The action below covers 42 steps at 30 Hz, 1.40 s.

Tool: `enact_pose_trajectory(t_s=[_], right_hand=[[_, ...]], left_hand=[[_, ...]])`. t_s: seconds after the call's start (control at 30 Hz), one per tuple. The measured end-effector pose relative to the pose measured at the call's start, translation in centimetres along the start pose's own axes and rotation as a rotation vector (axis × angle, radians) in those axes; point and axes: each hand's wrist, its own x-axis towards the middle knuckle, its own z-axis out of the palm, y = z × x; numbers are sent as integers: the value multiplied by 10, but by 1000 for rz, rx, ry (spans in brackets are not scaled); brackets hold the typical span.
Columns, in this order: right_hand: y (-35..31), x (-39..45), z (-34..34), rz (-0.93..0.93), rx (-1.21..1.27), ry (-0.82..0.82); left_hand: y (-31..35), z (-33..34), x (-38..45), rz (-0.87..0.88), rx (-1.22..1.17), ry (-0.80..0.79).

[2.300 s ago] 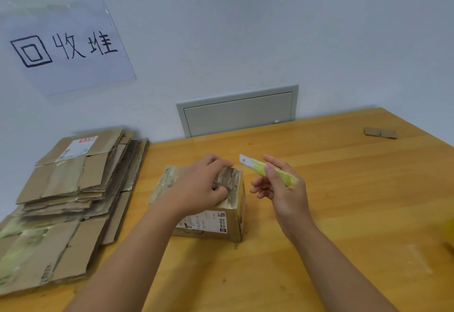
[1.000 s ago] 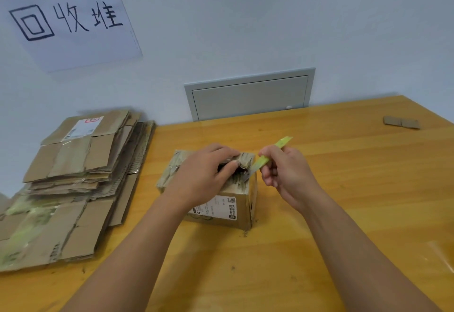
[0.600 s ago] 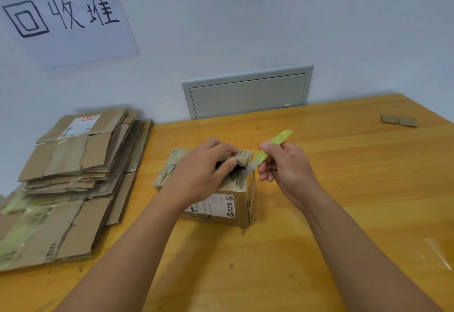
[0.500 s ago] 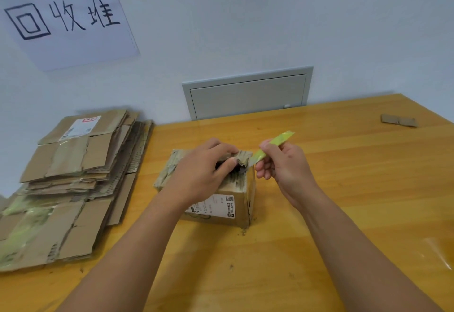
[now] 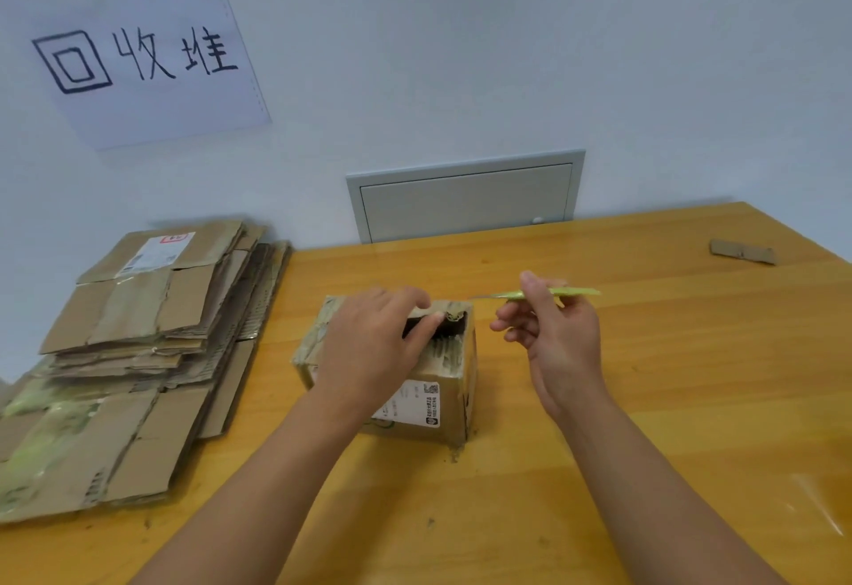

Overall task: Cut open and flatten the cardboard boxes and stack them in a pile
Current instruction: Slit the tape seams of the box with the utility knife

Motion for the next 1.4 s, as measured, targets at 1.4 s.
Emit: enact_pose_trajectory(t_s=[1.4], right_hand=[[42, -12, 4, -497, -793, -405]], left_hand=[[-7, -11, 2, 63, -124, -524]])
